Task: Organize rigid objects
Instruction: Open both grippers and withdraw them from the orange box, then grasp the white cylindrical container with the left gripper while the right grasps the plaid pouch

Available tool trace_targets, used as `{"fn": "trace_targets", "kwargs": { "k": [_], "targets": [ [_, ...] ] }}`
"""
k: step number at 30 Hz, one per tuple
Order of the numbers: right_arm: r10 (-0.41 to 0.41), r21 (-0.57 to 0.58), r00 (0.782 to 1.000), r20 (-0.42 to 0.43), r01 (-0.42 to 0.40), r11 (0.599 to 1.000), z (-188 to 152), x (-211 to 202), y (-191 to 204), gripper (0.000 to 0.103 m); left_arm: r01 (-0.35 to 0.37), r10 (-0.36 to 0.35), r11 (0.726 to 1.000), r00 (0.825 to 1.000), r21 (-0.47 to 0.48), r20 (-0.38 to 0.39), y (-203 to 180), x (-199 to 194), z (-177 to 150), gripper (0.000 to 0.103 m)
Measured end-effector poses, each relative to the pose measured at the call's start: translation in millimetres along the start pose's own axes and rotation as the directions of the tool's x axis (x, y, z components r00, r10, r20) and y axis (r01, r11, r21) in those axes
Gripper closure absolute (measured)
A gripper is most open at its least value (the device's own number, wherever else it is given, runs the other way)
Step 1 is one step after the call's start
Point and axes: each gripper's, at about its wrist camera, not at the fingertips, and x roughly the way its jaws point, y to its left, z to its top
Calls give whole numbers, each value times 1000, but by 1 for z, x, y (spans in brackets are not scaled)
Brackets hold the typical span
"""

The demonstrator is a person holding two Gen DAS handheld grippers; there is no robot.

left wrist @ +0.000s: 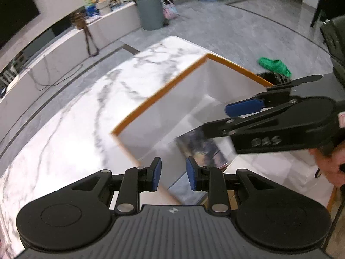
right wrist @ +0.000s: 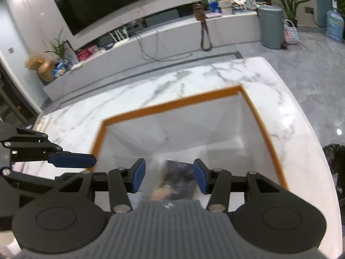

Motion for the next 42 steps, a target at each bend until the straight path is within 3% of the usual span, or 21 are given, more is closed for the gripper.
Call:
{"fn": "trace_targets", "kwargs": {
  "k": [8, 15, 18, 23, 27, 29, 36, 40, 42],
  "targets": [
    [114, -120, 993, 31, -109, 987, 7, -29, 61, 51, -62, 64, 993, 998, -98, 13, 47, -39, -51, 69],
    [175, -251, 981, -89, -192, 949, -15, -14, 140, 49, -104, 99, 990, 994, -99, -51, 83, -41, -115, 69],
    [141, -268, 977, -159, -180, 946, -31, 7, 165, 40, -111, 105, 989, 993, -98, -63, 95, -35, -138, 68],
    [67, -298, 959, -274, -151, 943, -50, 44, 188, 40, -119, 111, 988, 990, -102, -82, 112, -25, -172, 60],
    [0, -311, 947, -322, -106, 944, -55, 66, 194, 40, -81, 75, 995, 993, -65, -94, 117, -19, -197, 53],
    [-21, -328, 940, -340, -97, 940, -58, 74, 201, 39, -92, 86, 994, 992, -54, -98, 118, -13, -203, 49],
    [-54, -345, 931, -361, -80, 935, -65, 94, 214, 37, -33, 29, 996, 998, -80, -54, 132, -14, -212, 41],
    [-49, -344, 925, -376, -91, 934, -68, 104, 216, 37, 23, -24, 1000, 997, -17, -68, 129, -12, -212, 31],
    [-45, -346, 922, -383, -98, 933, -69, 107, 217, 37, 17, -16, 1000, 997, 22, -82, 124, -8, -213, 28]
  ]
}}
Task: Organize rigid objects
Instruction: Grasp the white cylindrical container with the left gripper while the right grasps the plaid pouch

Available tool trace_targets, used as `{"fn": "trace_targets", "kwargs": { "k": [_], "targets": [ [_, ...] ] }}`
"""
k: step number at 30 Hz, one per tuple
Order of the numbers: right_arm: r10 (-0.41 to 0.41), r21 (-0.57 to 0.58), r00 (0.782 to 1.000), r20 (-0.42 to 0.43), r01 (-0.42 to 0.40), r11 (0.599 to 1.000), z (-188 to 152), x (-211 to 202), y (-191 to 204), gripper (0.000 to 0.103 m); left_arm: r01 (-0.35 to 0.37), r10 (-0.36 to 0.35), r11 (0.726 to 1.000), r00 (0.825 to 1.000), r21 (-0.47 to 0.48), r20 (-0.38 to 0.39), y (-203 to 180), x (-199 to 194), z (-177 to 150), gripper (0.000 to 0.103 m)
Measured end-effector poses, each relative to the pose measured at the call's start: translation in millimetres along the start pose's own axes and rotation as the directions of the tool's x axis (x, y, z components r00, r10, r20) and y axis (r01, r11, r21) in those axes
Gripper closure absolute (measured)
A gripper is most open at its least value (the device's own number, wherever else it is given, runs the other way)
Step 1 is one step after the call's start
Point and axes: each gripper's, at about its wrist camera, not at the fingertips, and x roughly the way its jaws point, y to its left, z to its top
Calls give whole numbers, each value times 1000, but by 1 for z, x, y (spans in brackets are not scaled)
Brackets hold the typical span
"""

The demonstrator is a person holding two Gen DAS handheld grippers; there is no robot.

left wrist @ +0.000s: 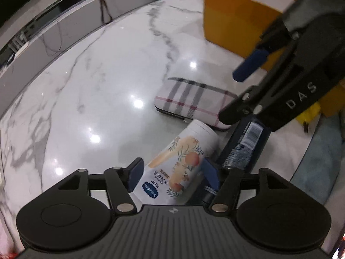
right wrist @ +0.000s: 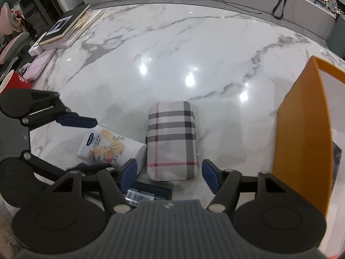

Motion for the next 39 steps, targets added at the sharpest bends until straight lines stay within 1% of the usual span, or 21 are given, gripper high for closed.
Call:
{"fn": "trace_targets", "kwargs": {
  "k": [3, 5, 8, 10, 13, 17, 20, 22, 24, 25, 27, 30, 34, 36, 38, 39],
  "targets": [
    [-1, 2, 1000, -9, 1, 1000, 1, 6, 0, 37, 2, -2, 1000, 1000, 10, -19, -3, 8, -1, 27],
    [-1, 3, 1000, -12, 1, 1000, 2, 9, -1, 37, -11, 11, 1000, 1000, 21, -15, -5, 11, -2, 24],
    [-4, 1, 1000, -20, 4, 1000, 3, 15, -1, 37, -4, 4, 1000, 1000, 2, -6, -3, 14, -3, 24],
    [-2, 2, 1000, -26, 2, 1000, 5, 19, 0, 37, 1, -1, 1000, 1000, -28, 2, 0, 14, -3, 25],
    [-18, 4, 1000, -19, 18, 1000, 7, 23, 0, 37, -2, 3, 998, 1000, -58, 5, 3, 14, -2, 31],
    [-3, 32, 1000, -27, 4, 999, 8, 30, -3, 37, -35, 34, 995, 999, -97, -15, 10, 15, 1, 36],
    [3, 62, 1000, -31, -2, 998, 9, 36, -5, 34, -62, 55, 982, 998, -181, -43, 21, 13, 0, 38],
    [-9, 67, 1000, -20, 11, 998, 10, 38, -3, 32, -72, 61, 968, 997, -238, -54, 29, 13, -1, 41],
    [-20, 58, 1000, -6, 21, 998, 10, 39, -1, 31, -76, 60, 952, 996, -296, -64, 35, 13, -2, 49],
    [-28, 40, 1000, -2, 28, 999, 9, 40, 2, 31, -76, 56, 943, 996, -325, -70, 37, 14, -2, 50],
    [-49, -17, 999, -3, 49, 999, 7, 39, 8, 37, -75, 46, 923, 995, -378, -85, 41, 14, -1, 53],
    [-49, -50, 998, -33, 47, 998, 4, 37, 7, 39, -93, 49, 913, 992, -397, -120, 40, 14, 2, 54],
    [-66, -95, 995, -79, 58, 994, -5, 31, 3, 39, -91, 12, 891, 984, -445, -177, 38, 14, 4, 55],
    [-77, -108, 992, -98, 67, 992, -9, 27, -1, 39, -93, -2, 886, 979, -455, -205, 36, 13, 4, 55],
    [-82, -103, 990, -111, 71, 992, -12, 25, -5, 40, -100, -1, 882, 977, -460, -214, 34, 11, 3, 54],
    [-83, -98, 990, -114, 72, 993, -13, 24, -7, 38, -105, 6, 882, 977, -459, -213, 33, 11, 3, 52]
  ]
}}
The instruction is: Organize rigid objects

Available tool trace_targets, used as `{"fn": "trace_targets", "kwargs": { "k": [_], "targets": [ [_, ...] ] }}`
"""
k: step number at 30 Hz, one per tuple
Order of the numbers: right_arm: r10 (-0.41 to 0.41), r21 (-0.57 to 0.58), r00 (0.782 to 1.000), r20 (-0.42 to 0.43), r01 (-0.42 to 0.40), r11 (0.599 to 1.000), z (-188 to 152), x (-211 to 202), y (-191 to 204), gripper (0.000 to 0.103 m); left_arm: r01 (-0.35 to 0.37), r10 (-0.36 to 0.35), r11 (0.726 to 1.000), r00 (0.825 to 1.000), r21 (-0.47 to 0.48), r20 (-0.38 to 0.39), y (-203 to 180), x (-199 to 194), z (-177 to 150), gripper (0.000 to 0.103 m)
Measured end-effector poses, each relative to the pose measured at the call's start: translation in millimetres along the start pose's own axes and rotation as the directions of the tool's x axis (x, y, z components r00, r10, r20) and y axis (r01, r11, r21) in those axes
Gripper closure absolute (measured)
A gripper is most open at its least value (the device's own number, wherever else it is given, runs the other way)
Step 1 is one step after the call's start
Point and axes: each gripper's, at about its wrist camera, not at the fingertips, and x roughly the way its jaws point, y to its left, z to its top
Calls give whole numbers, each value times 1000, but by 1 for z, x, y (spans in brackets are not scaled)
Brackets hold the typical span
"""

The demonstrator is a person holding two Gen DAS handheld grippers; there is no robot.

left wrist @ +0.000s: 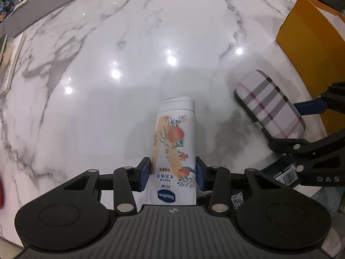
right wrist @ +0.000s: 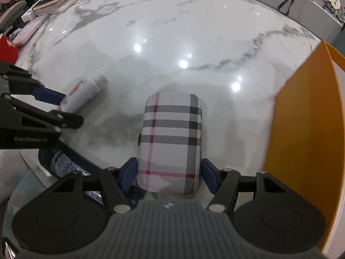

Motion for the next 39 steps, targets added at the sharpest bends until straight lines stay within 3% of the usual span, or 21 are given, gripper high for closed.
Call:
{"fn": "trace_targets", "kwargs": {
  "k": [5, 10, 26, 30, 39],
  "targets": [
    [-22, 28, 998, 51, 20, 999, 4, -5, -2, 28, 5, -8, 1000, 997, 31, 82, 2, 0, -4, 44],
    [-22, 69, 997, 77, 16, 998, 14, -1, 0, 27, 7, -21, 996, 987, 90, 160, 1, -1, -7, 39],
    [-39, 31, 998, 59, 38, 999, 0, 7, 6, 29, 23, -30, 999, 990, 48, 137, -1, -3, -4, 48],
    [-50, 15, 996, 75, 49, 999, -3, 5, 7, 40, 22, -27, 999, 990, 32, 138, -1, -4, -4, 48],
    [-45, 3, 995, 85, 45, 999, -6, 4, 8, 40, 32, -39, 998, 988, 54, 150, -6, -4, -6, 48]
  ]
}}
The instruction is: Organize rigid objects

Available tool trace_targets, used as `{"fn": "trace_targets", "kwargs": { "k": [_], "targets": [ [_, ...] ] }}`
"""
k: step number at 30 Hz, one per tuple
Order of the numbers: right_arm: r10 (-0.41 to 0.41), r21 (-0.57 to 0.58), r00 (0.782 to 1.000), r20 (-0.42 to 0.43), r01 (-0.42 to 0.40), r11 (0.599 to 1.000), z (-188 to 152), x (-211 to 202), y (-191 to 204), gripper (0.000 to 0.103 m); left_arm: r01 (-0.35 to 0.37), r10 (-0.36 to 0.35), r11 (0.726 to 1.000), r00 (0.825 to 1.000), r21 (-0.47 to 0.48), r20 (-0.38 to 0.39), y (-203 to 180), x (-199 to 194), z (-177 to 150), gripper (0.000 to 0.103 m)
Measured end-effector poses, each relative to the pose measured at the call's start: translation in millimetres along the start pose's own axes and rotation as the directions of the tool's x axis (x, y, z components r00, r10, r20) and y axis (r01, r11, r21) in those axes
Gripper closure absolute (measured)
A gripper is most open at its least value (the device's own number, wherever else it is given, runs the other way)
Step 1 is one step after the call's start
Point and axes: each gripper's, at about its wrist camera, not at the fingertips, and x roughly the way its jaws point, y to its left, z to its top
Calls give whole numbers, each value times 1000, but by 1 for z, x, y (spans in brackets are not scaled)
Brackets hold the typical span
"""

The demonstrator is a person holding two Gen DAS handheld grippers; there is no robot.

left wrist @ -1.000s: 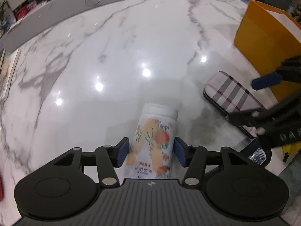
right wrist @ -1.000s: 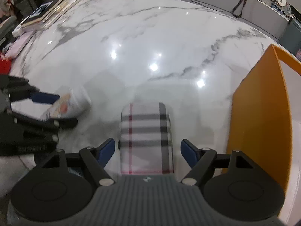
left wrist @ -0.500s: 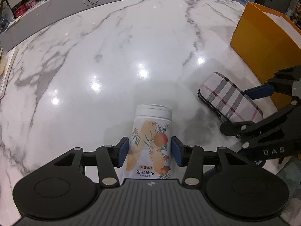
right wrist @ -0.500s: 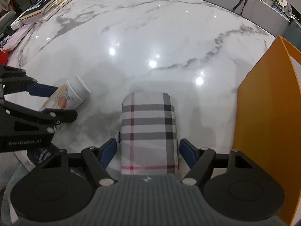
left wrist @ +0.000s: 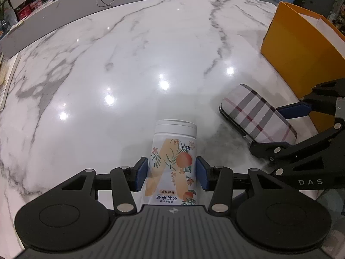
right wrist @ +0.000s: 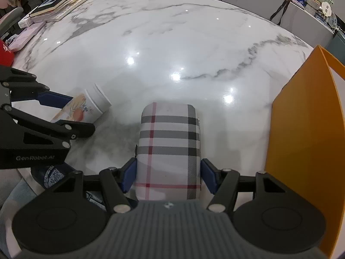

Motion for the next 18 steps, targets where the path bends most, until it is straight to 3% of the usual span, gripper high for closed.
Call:
{"fn": "trace_targets", "kwargs": {
  "k": [18],
  "targets": [
    [21, 26, 1000, 22, -21, 999, 0, -9, -2, 40, -1, 0, 1000, 997, 22, 82, -7, -5, -5, 51]
  ]
}}
